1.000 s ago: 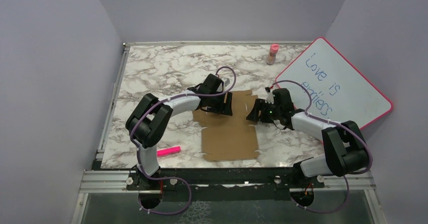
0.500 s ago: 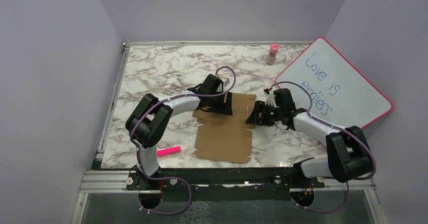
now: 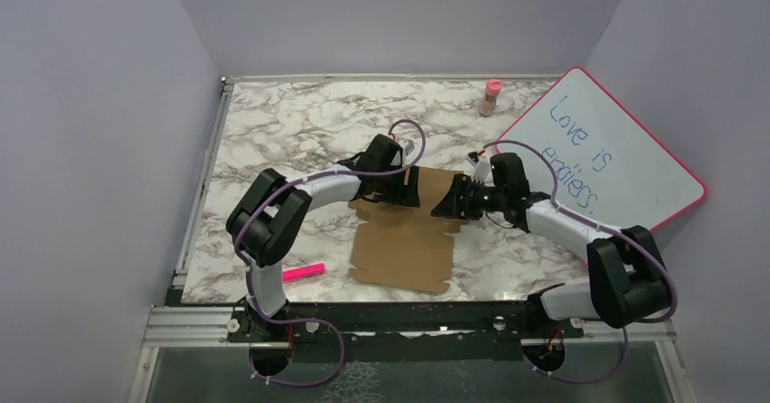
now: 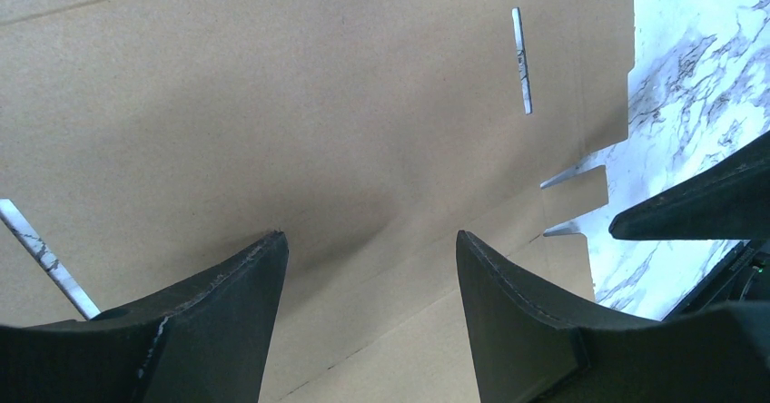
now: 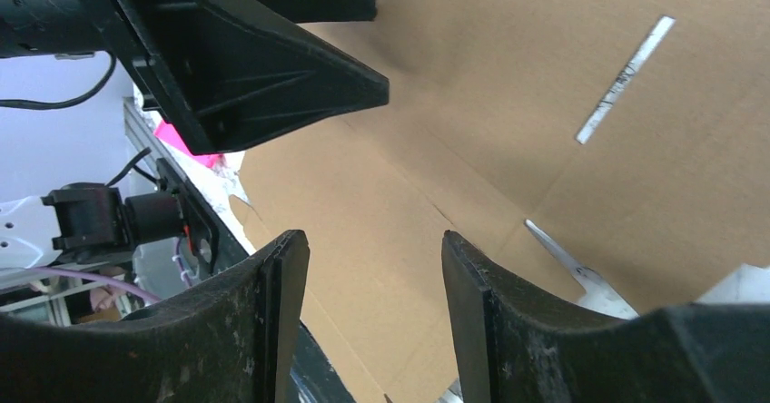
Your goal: Fold the paper box
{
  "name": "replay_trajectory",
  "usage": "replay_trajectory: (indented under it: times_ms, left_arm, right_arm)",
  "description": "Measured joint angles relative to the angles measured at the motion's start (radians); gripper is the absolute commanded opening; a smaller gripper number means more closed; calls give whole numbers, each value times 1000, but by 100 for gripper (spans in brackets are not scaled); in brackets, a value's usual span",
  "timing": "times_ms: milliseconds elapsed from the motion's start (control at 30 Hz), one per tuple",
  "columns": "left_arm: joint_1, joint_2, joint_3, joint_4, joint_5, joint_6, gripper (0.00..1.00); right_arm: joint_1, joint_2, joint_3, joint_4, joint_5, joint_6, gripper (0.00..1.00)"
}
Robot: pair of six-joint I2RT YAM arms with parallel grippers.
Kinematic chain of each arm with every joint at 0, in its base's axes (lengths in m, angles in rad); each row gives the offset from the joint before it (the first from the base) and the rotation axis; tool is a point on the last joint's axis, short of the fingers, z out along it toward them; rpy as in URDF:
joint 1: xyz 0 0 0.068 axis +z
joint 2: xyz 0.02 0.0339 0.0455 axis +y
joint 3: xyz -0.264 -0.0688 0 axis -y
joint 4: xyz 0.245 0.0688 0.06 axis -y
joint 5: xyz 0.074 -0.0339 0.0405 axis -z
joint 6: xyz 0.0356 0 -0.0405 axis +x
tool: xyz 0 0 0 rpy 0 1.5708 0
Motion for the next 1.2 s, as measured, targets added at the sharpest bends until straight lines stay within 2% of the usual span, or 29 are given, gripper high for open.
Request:
replay_trajectory:
  times_ms: [267,533,633,833,1200]
  left_arm:
    - [-2,0,-3,10,1,-4,70]
    - [-2,0,-4,10,0,-4,70]
    - [-2,0,-4,10,0,-4,70]
    - [-2,0,-5,11,0,-5,70]
    - [-2,0,-5,13,0,-11,70]
  right_arm:
    - [2,14,37,-10,10,-6,61]
    - [4,-55,47,-183,222,-66,63]
    - [3,-70,31,-204,259,-79,63]
    - [4,-50,-50,-201,255,-79,62]
    - [11,-25,-54,-153,174,-68,59]
